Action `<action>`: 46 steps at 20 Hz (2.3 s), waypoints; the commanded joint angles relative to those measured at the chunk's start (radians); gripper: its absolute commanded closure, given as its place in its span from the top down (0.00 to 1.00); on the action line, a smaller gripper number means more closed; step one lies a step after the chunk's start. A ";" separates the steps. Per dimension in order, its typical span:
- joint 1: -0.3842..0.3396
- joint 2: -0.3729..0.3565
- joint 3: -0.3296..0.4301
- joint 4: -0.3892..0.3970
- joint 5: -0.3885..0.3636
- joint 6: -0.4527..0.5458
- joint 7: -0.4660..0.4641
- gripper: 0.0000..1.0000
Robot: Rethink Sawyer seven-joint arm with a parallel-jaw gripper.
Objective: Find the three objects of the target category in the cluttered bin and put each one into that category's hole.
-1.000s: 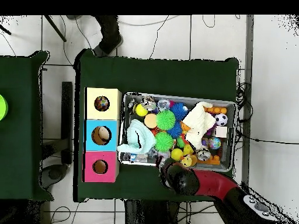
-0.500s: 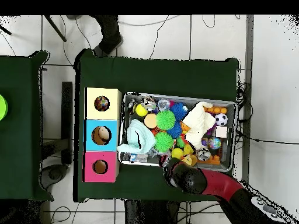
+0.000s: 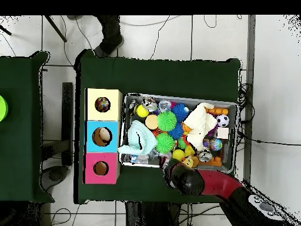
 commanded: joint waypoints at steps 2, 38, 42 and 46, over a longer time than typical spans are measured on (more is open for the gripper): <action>0.103 0.005 -0.041 -0.212 -0.039 -0.047 0.040 1.00; -0.049 -0.242 0.238 -0.168 0.092 0.363 -0.129 0.00; -0.031 -0.261 0.246 -0.203 0.113 0.453 -0.134 0.00; -0.016 -0.279 0.246 -0.230 0.123 0.513 -0.127 0.00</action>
